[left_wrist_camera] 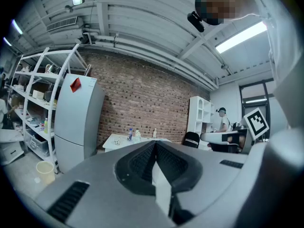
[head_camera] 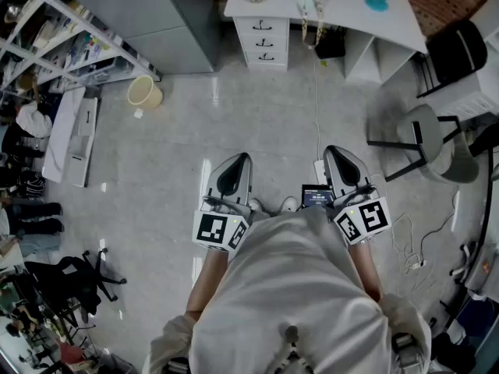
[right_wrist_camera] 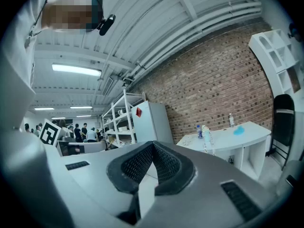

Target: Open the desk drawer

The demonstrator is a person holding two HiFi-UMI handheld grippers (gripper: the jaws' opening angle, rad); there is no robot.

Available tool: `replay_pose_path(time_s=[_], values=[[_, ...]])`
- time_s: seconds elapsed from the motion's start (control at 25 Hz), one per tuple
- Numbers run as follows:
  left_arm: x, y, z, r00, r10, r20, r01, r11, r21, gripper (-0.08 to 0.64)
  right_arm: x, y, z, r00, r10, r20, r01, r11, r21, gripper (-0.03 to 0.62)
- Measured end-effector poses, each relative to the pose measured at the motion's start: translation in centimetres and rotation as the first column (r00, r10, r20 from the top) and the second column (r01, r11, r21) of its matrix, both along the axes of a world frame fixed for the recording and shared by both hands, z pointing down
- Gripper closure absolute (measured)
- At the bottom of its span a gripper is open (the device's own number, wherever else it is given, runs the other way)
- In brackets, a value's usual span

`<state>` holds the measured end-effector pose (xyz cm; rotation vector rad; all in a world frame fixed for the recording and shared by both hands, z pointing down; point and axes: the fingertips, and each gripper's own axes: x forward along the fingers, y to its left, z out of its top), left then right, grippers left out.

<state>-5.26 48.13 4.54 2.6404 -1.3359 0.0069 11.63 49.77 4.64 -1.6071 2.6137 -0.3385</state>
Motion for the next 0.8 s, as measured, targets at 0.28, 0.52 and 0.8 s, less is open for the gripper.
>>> replay_pose_path(time_s=[0.28, 0.52, 0.8], values=[[-4.6, -0.2, 2.0, 0.999, -0.014, -0.047, 0.012, 0.998, -0.058, 0.552, -4.5, 0.4, 0.4, 1.0, -0.017, -0.021, 0.016, 1.0, -0.007, 0.566], [-7.6, -0.5, 1.6, 0.996, -0.023, -0.081, 0.02, 0.999, -0.044, 0.552, -7.3, 0.8, 0.3, 0.999, -0.013, -0.051, 0.012, 1.0, -0.017, 0.566], [-10.8, 0.6, 2.2, 0.996, -0.007, -0.086, 0.003, 0.999, -0.046, 0.552, -11.3, 1.3, -0.2, 0.998, -0.019, -0.066, 0.019, 1.0, -0.008, 0.566]])
